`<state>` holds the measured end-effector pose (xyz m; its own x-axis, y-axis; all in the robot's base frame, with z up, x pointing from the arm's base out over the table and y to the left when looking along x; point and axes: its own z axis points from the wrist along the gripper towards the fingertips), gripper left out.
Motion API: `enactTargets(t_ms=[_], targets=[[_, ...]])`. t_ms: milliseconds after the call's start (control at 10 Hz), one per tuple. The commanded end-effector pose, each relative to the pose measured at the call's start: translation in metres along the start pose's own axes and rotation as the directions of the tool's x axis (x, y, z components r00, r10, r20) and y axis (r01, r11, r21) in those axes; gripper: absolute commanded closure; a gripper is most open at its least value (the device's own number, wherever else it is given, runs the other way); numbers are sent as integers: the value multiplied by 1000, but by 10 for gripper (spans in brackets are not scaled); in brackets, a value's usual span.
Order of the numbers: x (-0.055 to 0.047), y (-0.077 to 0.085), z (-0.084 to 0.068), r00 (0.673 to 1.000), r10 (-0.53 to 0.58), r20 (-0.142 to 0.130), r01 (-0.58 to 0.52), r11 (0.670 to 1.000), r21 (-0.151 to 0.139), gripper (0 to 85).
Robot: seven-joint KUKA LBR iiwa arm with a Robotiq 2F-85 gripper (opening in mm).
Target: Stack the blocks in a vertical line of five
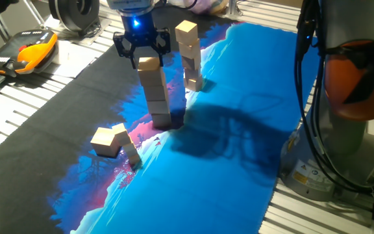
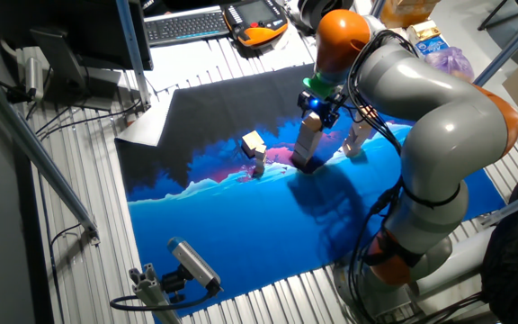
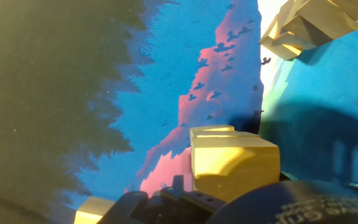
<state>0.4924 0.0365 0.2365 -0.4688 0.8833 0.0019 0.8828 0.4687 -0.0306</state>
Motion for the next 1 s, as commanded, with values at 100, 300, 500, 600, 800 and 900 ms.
enactTargets(t_ms=[100,300,500,600,800,900], targets=[[0,0,0,1000,-6,12,6,1000,6,170],[0,0,0,1000,-17,8,17,1000,0,170],[0,0,0,999,-38,30,38,999,-1,170],[0,0,0,998,-41,37,41,999,-9,170],[0,0,0,998,-44,34,44,999,-11,0],[0,0,0,998,-49,34,49,999,-11,0]])
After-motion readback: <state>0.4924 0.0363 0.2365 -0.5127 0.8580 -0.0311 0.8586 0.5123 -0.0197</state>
